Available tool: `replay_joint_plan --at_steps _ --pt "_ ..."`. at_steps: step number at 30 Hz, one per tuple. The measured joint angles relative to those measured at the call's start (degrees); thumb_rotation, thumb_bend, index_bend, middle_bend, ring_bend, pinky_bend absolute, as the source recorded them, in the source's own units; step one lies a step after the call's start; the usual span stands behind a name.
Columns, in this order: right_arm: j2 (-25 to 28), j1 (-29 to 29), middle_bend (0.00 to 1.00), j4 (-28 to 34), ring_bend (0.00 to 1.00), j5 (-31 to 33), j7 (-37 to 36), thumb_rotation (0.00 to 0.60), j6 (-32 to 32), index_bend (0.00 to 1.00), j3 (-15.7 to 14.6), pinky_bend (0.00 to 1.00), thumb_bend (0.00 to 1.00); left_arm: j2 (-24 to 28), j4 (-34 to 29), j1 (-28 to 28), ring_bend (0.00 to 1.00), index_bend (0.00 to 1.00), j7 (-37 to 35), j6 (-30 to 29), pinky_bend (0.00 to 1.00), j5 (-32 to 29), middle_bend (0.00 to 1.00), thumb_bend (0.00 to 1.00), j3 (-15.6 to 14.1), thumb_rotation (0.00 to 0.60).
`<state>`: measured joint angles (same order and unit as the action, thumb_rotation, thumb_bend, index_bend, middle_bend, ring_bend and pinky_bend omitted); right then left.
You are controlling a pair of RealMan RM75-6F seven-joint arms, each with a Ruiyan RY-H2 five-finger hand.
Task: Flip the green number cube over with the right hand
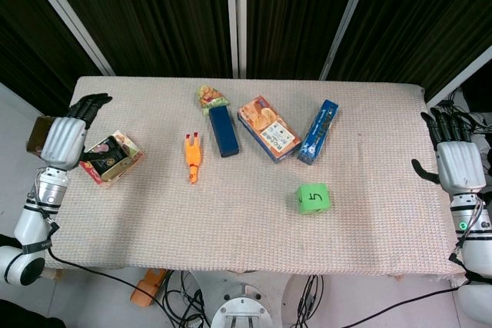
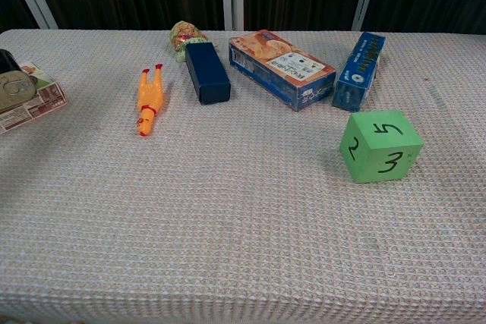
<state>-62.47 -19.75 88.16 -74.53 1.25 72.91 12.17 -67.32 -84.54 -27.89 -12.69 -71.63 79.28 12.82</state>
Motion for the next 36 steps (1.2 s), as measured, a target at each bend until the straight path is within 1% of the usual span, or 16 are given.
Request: replay_joint_plan --at_steps 8,15,19,22,25,30,33,36 --pt "-0.4 0.0 0.0 -0.1 0.0 -0.6 -0.2 0.6 0.0 0.0 -0.3 0.0 0.18 0.6 -1.1 0.3 0.1 0.14 0.5 -0.2 0.21 0.2 0.12 0.14 -0.3 0.6" --pt "0.7 0.2 0.0 2.0 0.0 -1.9 -0.4 0.6 0.3 0.0 -0.8 0.0 0.19 1.2 -2.0 0.2 0.1 0.14 1.5 -0.4 0.21 0.6 0.12 0.14 -0.4 0.6" --pt "2.6 0.4 0.0 5.4 0.0 -3.3 -0.4 0.6 -1.0 0.0 -2.3 0.0 0.18 1.3 -2.4 0.3 0.1 0.14 2.6 -0.4 0.21 0.9 0.12 0.14 -0.8 0.6" --pt "4.6 0.3 0.0 8.9 0.0 -4.2 1.5 0.6 -3.8 0.0 -4.2 0.0 0.18 1.2 -2.4 0.3 0.1 0.14 3.7 -0.2 0.21 1.0 0.12 0.14 -1.1 0.6" --pt "6.0 -0.4 0.0 12.3 0.0 -4.1 5.9 0.6 -7.3 0.0 -5.8 0.0 0.18 0.9 -2.6 0.2 0.1 0.14 4.2 0.0 0.21 0.8 0.12 0.14 -1.3 0.6" --pt "5.9 -2.5 0.0 17.4 0.0 -1.9 17.3 0.6 -12.2 0.0 -7.7 0.0 0.18 0.7 -3.0 0.3 0.1 0.14 5.4 0.4 0.21 0.6 0.12 0.14 -1.7 0.6" --pt "3.8 -3.9 0.0 19.3 0.0 1.1 25.1 0.6 -13.6 0.0 -8.2 0.0 0.18 1.4 -4.0 0.6 0.1 0.14 6.8 1.0 0.21 0.2 0.12 0.14 -2.3 0.6" --pt "-0.3 -5.8 0.02 20.5 0.0 5.0 32.0 0.6 -14.5 0.0 -8.5 0.0 0.18 3.0 -5.4 1.0 0.1 0.14 9.7 2.0 0.21 -0.3 0.12 0.14 -3.3 0.6"
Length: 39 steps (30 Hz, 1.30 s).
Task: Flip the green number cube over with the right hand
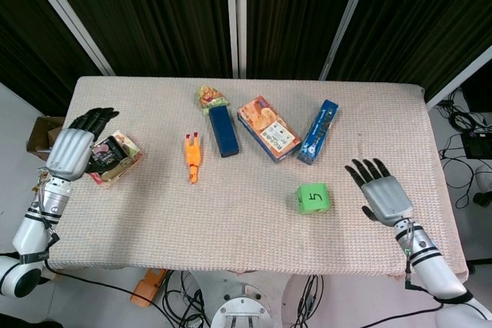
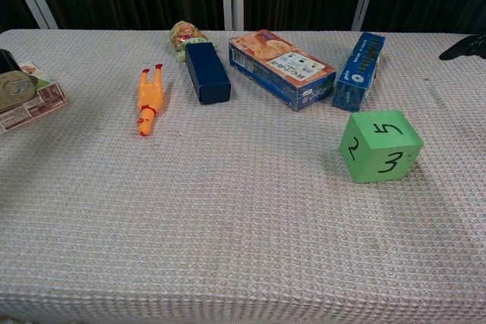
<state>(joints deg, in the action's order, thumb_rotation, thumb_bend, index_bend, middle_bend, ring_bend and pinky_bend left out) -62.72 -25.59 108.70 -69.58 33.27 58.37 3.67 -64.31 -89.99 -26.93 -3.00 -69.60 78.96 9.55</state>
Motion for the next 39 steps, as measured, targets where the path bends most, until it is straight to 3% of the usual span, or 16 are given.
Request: replay_joint_plan --at_steps 5,12,20,28,34,39 --pt "-6.6 -3.5 0.03 0.3 0.0 6.8 7.1 0.6 -1.4 0.0 -0.3 0.0 0.18 2.8 -3.7 1.5 0.1 0.14 5.8 1.1 0.21 -2.3 0.12 0.14 -1.8 0.6" --pt "-13.7 -6.3 0.1 -1.9 0.0 8.8 9.7 0.6 -0.7 0.0 -0.2 0.0 0.18 1.9 -3.1 3.6 0.1 0.14 5.8 -0.1 0.21 -2.4 0.12 0.14 -3.3 0.6" --pt "-17.7 -7.1 0.29 -3.8 0.02 7.9 8.5 0.6 2.9 0.0 0.5 0.0 0.2 -0.8 -0.4 5.8 0.1 0.14 3.3 -3.3 0.21 1.1 0.12 0.14 -4.8 0.6" --pt "-18.7 -7.4 0.39 -4.3 0.05 6.6 8.4 0.6 4.6 0.0 0.1 0.0 0.24 -1.0 0.0 6.2 0.1 0.14 2.0 -3.3 0.21 1.6 0.12 0.14 -4.8 0.6" --pt "-19.6 -6.6 0.44 -6.2 0.05 2.5 2.6 0.6 5.3 0.0 -0.3 0.0 0.28 -1.4 0.5 6.4 0.1 0.14 1.2 -3.0 0.21 1.6 0.12 0.14 -4.8 0.6" --pt "-22.2 -5.1 0.46 -12.5 0.05 -4.3 -12.1 0.6 7.4 0.0 -1.0 0.0 0.3 -1.9 1.6 6.6 0.1 0.14 0.4 -2.8 0.21 1.9 0.12 0.14 -5.0 0.6"
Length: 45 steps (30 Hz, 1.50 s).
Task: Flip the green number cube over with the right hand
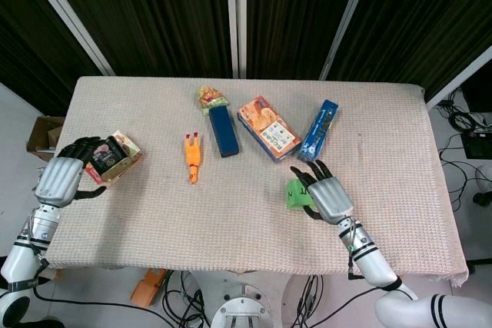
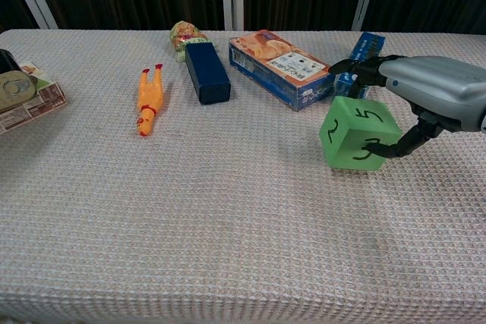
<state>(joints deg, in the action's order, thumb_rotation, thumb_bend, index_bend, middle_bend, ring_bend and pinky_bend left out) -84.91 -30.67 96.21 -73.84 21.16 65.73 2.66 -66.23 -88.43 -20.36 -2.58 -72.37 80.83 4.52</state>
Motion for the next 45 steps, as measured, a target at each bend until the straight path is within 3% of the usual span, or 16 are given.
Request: replay_joint_plan --at_steps 4,8,11,15,19,24,34,39,45 --pt "-3.5 1.6 0.47 -8.5 0.05 -5.8 -16.0 0.6 3.3 0.0 -0.8 0.0 0.32 -0.1 0.6 0.2 0.1 0.14 -0.6 -0.2 0.21 0.3 0.12 0.14 0.1 0.6" --pt "-8.6 3.5 0.49 -21.5 0.05 -11.3 -33.0 0.6 7.3 0.0 -1.9 0.0 0.32 -0.5 1.2 0.2 0.1 0.14 -1.0 -0.1 0.21 0.5 0.12 0.14 0.1 0.6" --pt "-12.1 4.8 0.49 -30.3 0.05 -14.6 -42.5 0.6 9.6 0.0 -2.9 0.0 0.32 -0.9 1.7 0.2 0.1 0.14 -1.4 -0.1 0.21 0.9 0.12 0.14 0.0 0.6" --pt "-14.8 6.4 0.45 -36.6 0.04 -18.4 -48.2 0.6 12.2 0.0 -4.4 0.0 0.3 -1.2 2.2 0.1 0.1 0.14 -1.6 -0.1 0.21 1.4 0.12 0.14 -0.1 0.6" --pt "-13.8 7.3 0.33 -36.6 0.0 -19.1 -48.6 0.6 12.8 0.0 -5.2 0.0 0.26 -1.4 2.4 0.1 0.1 0.14 -1.7 0.2 0.21 1.6 0.12 0.14 -0.2 0.6" --pt "-11.0 8.6 0.28 -34.8 0.0 -19.0 -47.3 0.6 12.7 0.0 -5.9 0.0 0.24 -1.6 2.4 -0.1 0.1 0.14 -1.4 0.6 0.21 1.6 0.12 0.14 -0.3 0.6" --pt "-7.3 10.2 0.03 -32.4 0.0 -19.5 -45.2 0.6 13.7 0.0 -6.4 0.0 0.16 -1.7 1.8 -0.4 0.1 0.14 -1.1 0.8 0.21 1.6 0.12 0.14 0.1 0.6" --pt "-3.9 9.9 0.0 -27.9 0.0 -19.6 -41.5 0.6 11.9 0.0 -6.8 0.0 0.14 -1.5 1.4 -0.4 0.1 0.14 -1.2 0.7 0.21 1.5 0.12 0.14 0.2 0.6" --pt "1.8 8.4 0.05 -18.3 0.0 -19.9 -32.4 0.6 9.0 0.0 -6.7 0.0 0.14 -0.8 0.7 -0.2 0.1 0.14 -1.1 0.7 0.21 1.4 0.12 0.14 0.3 0.6"
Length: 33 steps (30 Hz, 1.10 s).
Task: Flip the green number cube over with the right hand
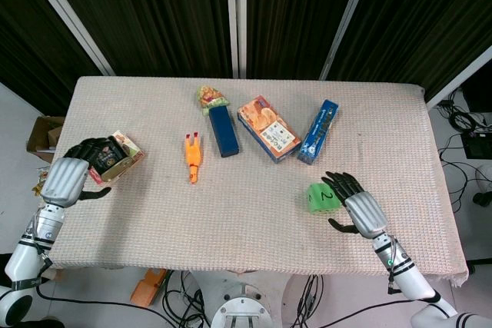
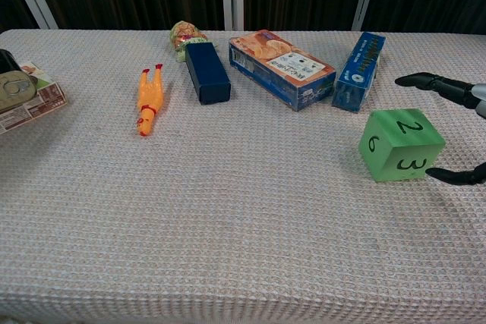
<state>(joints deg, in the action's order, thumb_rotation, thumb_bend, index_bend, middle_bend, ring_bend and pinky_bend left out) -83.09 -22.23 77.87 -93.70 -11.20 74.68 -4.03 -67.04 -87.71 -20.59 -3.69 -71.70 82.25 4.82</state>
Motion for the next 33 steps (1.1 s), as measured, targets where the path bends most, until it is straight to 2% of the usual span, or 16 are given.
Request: replay_joint_plan --at_steps 4,7,11,15,20,23,30,33 --pt "4.2 -1.5 0.13 8.4 0.0 1.8 10.5 0.6 -3.5 0.0 1.1 0.0 0.14 0.3 -0.3 0.0 0.1 0.14 0.8 0.1 0.21 0.0 0.12 0.14 -0.1 0.6" --pt "6.8 -2.8 0.16 15.0 0.0 6.5 20.5 0.6 -7.1 0.0 2.6 0.0 0.15 0.4 -0.9 -0.1 0.1 0.14 1.4 0.3 0.21 0.1 0.12 0.14 -0.2 0.6" --pt "8.8 -5.1 0.17 22.2 0.0 17.6 34.4 0.6 -11.5 0.0 5.1 0.0 0.15 0.6 -1.2 -0.2 0.1 0.14 1.0 0.6 0.21 -0.1 0.12 0.14 -0.1 0.6" --pt "9.0 -7.7 0.18 26.8 0.0 27.3 43.8 0.6 -14.0 0.0 7.2 0.0 0.16 0.9 -1.4 -0.3 0.1 0.14 1.0 0.8 0.21 -0.2 0.12 0.14 0.0 0.6" --pt "7.6 -10.9 0.2 29.0 0.0 33.8 48.4 0.6 -15.9 0.0 8.9 0.0 0.18 1.0 -1.0 -0.2 0.1 0.14 2.4 0.3 0.21 0.2 0.12 0.14 -0.1 0.6" --pt "7.0 -11.9 0.23 29.5 0.0 34.4 49.3 0.6 -16.1 0.0 9.0 0.0 0.18 1.0 -1.1 -0.1 0.1 0.14 2.9 0.1 0.21 0.4 0.12 0.14 -0.2 0.6" --pt "6.9 -12.6 0.35 30.4 0.0 36.0 50.5 0.6 -15.6 0.0 8.1 0.0 0.18 1.3 -1.3 -0.2 0.1 0.14 1.1 0.8 0.21 0.1 0.12 0.14 -0.2 0.6" --pt "7.0 -12.6 0.41 30.7 0.0 36.1 50.9 0.6 -14.6 0.0 7.8 0.0 0.21 1.4 -1.4 -0.2 0.1 0.14 0.9 1.1 0.21 0.0 0.12 0.14 -0.3 0.6"
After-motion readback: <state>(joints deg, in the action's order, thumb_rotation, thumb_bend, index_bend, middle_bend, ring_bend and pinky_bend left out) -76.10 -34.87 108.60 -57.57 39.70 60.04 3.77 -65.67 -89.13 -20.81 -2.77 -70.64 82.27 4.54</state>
